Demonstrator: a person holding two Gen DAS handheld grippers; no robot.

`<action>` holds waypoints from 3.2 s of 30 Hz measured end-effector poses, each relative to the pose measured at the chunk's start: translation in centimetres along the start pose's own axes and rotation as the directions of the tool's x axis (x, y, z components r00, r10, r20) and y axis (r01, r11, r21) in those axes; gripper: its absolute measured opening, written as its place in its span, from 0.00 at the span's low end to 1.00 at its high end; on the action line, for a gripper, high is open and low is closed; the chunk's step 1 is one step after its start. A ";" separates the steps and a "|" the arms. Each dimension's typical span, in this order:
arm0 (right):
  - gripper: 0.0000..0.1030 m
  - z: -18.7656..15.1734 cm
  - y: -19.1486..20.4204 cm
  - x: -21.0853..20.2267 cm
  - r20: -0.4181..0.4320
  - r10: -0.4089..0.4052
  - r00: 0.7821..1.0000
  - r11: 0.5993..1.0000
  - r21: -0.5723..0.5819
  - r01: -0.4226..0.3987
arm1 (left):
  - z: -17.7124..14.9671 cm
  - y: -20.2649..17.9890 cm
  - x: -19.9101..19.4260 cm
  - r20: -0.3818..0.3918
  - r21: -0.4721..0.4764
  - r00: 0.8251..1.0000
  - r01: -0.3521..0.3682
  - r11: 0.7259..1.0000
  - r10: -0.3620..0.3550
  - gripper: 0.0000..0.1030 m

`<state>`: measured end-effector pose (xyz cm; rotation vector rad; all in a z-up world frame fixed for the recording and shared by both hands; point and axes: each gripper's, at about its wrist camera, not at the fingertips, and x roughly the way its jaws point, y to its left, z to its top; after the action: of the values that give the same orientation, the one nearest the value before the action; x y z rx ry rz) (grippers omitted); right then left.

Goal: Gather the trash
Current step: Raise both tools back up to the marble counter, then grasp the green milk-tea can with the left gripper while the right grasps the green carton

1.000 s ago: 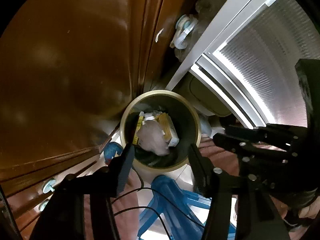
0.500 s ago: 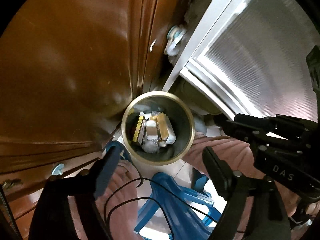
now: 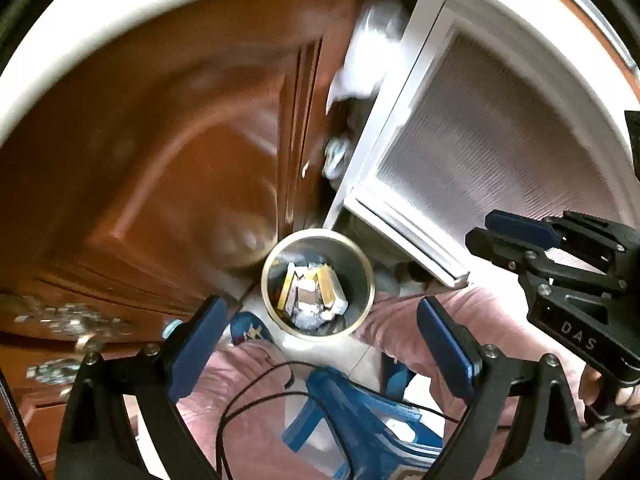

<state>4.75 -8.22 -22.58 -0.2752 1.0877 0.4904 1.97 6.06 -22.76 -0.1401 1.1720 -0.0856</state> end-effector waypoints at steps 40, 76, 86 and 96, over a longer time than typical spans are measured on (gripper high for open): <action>0.49 23.1 -23.3 -13.5 0.325 -0.226 0.918 0.912 0.401 0.083 | 35.3 -15.7 -11.1 0.255 0.299 0.962 0.019 0.954 -0.099 0.92; 0.30 32.0 -32.0 -2.9 0.379 -0.280 0.882 0.826 0.564 0.019 | 52.5 -17.3 6.3 0.222 0.054 0.962 0.152 0.987 -0.160 0.93; 0.23 32.0 -27.2 -3.3 0.428 -0.091 0.899 0.933 0.353 -0.074 | 54.1 -16.7 8.4 0.202 -0.001 0.975 0.092 0.996 -0.090 0.93; 0.22 31.5 -25.5 -3.8 0.394 -0.122 0.911 0.928 0.371 -0.036 | 53.9 -17.2 10.6 0.128 -0.008 0.985 0.122 0.993 -0.120 0.56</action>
<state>40.76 -16.97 -5.75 0.1378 0.7357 0.2739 55.86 -8.88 -9.30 -0.2280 1.0368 -0.1719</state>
